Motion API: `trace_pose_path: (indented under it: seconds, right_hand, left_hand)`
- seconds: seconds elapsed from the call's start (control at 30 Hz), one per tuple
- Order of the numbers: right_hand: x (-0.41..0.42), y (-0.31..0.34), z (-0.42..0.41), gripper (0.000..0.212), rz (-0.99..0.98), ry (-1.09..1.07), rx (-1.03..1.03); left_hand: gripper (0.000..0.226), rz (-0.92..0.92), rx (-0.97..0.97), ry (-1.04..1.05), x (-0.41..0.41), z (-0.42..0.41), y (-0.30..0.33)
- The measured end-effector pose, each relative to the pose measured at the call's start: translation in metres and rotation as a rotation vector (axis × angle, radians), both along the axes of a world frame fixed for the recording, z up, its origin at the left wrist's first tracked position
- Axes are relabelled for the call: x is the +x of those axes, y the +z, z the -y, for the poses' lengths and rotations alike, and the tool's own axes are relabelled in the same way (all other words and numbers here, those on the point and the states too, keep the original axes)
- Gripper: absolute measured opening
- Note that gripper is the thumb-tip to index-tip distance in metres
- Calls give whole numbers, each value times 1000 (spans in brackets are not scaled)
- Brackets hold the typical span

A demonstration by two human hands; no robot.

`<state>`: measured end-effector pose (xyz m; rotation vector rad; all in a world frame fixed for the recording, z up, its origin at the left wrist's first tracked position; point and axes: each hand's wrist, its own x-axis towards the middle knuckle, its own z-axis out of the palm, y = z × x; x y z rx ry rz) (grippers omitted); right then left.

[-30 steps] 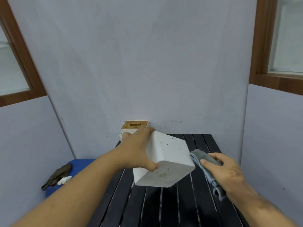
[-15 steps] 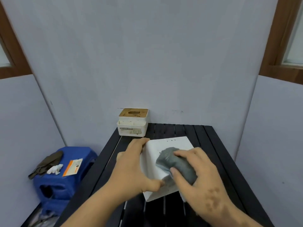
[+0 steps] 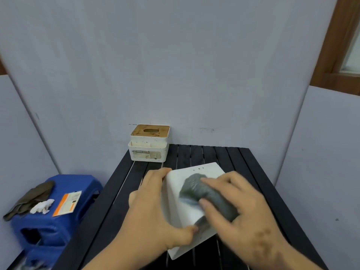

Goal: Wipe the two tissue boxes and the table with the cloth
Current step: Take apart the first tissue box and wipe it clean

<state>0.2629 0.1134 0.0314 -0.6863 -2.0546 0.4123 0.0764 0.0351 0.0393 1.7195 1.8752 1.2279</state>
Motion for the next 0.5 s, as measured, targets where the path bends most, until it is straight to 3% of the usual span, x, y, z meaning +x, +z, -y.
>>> trace_pose_path:
  seconds: [0.13, 0.23, 0.37, 0.5]
  right_hand:
    - [23, -5, -39, 23, -105, -233, -349]
    - [11, -3, -22, 22, -40, -260, -197]
    - [-7, 7, 7, 36, 14, 39, -53]
    - [15, -1, -33, 28, -132, -239, -291]
  left_hand:
    - [101, -11, -56, 9, 2, 2, -1]
    - [105, -39, -37, 11, 9, 4, 2]
    - [100, -40, -1, -2, 10, 6, -1]
    - [99, -82, -66, -6, 14, 11, 4]
